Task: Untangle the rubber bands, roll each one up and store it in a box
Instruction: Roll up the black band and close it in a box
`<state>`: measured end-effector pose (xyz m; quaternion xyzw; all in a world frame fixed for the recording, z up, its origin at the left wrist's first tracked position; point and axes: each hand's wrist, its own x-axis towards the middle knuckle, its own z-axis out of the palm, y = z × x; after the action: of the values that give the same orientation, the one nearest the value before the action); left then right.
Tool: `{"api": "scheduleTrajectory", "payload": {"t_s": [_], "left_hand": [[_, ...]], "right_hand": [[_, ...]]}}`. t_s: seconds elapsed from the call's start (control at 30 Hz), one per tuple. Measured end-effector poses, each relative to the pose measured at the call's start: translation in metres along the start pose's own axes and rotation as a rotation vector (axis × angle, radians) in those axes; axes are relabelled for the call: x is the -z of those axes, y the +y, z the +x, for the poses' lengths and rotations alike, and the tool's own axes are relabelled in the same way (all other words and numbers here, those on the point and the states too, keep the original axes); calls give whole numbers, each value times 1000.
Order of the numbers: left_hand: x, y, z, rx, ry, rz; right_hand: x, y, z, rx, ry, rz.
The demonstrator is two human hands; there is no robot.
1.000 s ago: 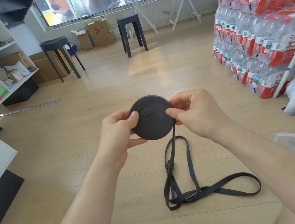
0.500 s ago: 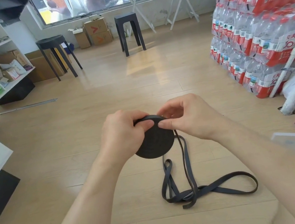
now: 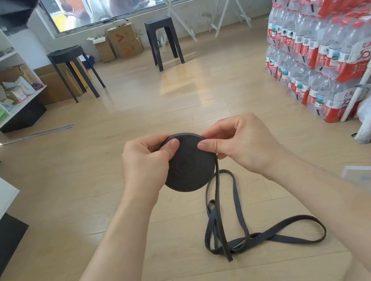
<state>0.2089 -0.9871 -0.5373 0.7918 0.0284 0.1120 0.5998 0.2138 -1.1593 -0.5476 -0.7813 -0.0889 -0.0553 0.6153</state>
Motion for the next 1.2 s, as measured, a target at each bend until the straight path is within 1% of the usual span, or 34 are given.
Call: {"api": "scheduleTrajectory", "payload": {"t_s": [0.1, 0.27, 0.33, 0.4, 0.47, 0.57, 0.63, 0.7, 0.73, 0.77, 0.87, 0.9, 0.97, 1.03, 1.13, 1.2], "left_hand": [[-1, 1, 0, 36, 36, -89], [-2, 1, 2, 104, 94, -202], [-2, 2, 2, 138, 92, -236], [-2, 1, 1, 152, 96, -244], [-3, 1, 2, 156, 113, -254], [-2, 1, 2, 170, 140, -287], [-1, 0, 2, 200, 106, -272], [1, 0, 3, 210, 5, -184], [2, 0, 3, 178, -52, -114], [3, 0, 3, 103, -98, -1], [-1, 5, -5, -218, -201, 513], [-4, 6, -9, -292, -234, 630], [-8, 8, -13, -360, -241, 778], [-7, 6, -11, -364, -215, 767], [-3, 5, -7, -271, -172, 565], [1, 3, -3, -171, -113, 395]], "right_hand": [[1, 1, 0, -13, -2, 43], [1, -2, -2, -64, 52, 94], [-1, -3, -3, -48, 106, 60], [-5, -4, -4, 7, 141, 21], [-7, -4, -5, 60, 134, -16], [-6, -3, -5, 60, 63, -37], [-3, -3, -3, 69, 45, -66], [1, -4, -2, 129, 56, -190], [3, -5, -3, 169, 54, -278], [3, -5, -4, 218, 42, -378], [-1, -3, -6, 386, -24, -635], [-3, -2, -6, 434, -42, -680], [-6, -2, -6, 485, -53, -712], [-4, -3, -5, 429, -55, -624], [8, -2, 0, 171, -116, -392], [14, 1, 3, 84, -117, -281]]}}
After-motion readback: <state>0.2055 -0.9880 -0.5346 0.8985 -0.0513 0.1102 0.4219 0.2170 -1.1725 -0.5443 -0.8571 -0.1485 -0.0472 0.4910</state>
